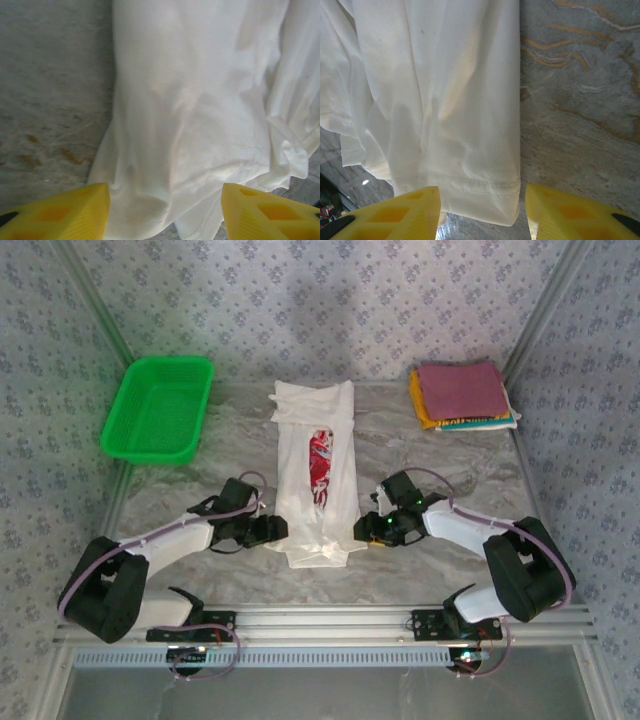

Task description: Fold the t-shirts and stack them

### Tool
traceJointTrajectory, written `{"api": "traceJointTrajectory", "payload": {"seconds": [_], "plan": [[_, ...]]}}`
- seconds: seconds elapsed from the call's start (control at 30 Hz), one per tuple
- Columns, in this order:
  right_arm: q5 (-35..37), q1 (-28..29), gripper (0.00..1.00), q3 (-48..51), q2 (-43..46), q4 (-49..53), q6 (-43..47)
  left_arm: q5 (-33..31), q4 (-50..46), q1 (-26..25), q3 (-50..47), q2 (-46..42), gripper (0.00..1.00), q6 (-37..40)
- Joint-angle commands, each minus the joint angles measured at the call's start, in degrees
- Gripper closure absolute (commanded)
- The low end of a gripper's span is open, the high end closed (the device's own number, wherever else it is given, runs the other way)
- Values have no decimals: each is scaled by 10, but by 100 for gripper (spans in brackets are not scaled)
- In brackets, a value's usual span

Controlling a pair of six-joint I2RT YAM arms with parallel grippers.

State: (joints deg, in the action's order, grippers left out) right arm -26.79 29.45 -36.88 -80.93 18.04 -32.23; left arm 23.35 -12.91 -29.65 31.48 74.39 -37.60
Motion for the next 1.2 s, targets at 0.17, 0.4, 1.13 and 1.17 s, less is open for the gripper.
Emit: {"api": "traceJointTrajectory", "payload": {"seconds": [0.17,0.4,1.13,1.17], "plan": [[8,23,50,5,-1,-32,-20,-5,75,-29,-4,25,50,-33],[20,45,52,4,-15,-56,-34,-13,107,-42,-17,49,62,-54],[50,57,60,1,-44,-53,-49,-88,-14,-35,-13,7,46,-61],[51,58,60,1,-47,-55,-50,-82,-2,-36,-13,16,47,-62]]}}
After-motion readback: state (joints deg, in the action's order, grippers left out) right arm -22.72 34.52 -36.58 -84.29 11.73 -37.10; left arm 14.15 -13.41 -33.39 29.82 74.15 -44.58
